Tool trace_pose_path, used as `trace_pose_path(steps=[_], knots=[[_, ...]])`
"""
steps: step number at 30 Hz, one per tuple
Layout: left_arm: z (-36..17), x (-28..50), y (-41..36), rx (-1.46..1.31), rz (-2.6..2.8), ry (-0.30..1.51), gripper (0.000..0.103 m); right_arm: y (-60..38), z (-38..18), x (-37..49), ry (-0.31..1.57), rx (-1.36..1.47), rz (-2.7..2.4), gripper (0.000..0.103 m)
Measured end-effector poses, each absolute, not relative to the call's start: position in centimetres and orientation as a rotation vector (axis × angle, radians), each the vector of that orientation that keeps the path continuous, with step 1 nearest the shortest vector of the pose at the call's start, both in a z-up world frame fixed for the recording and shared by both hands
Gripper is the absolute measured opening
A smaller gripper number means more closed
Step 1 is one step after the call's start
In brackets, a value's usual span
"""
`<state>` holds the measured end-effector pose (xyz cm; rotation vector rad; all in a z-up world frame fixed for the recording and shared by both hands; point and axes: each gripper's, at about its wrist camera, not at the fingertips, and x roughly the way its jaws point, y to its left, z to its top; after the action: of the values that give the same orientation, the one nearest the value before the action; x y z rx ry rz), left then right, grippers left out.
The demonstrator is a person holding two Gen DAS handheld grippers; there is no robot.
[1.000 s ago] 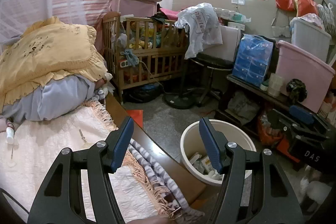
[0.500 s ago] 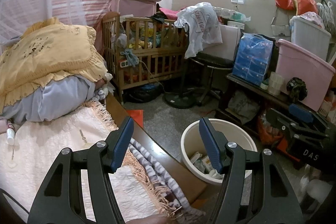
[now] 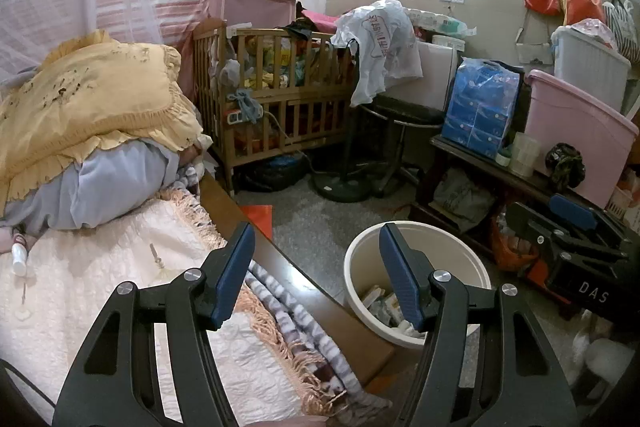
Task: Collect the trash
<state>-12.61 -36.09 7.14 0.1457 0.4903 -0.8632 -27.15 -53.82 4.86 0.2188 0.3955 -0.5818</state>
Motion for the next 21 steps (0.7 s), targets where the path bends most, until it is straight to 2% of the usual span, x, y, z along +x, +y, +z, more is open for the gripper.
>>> trace_pose_path(steps=[21], knots=[[6.93, -12.50, -36.27, 0.150, -0.862, 0.494, 0.064, -53.88, 4.72, -27.10, 0.401, 0.219, -0.578, 0.086]])
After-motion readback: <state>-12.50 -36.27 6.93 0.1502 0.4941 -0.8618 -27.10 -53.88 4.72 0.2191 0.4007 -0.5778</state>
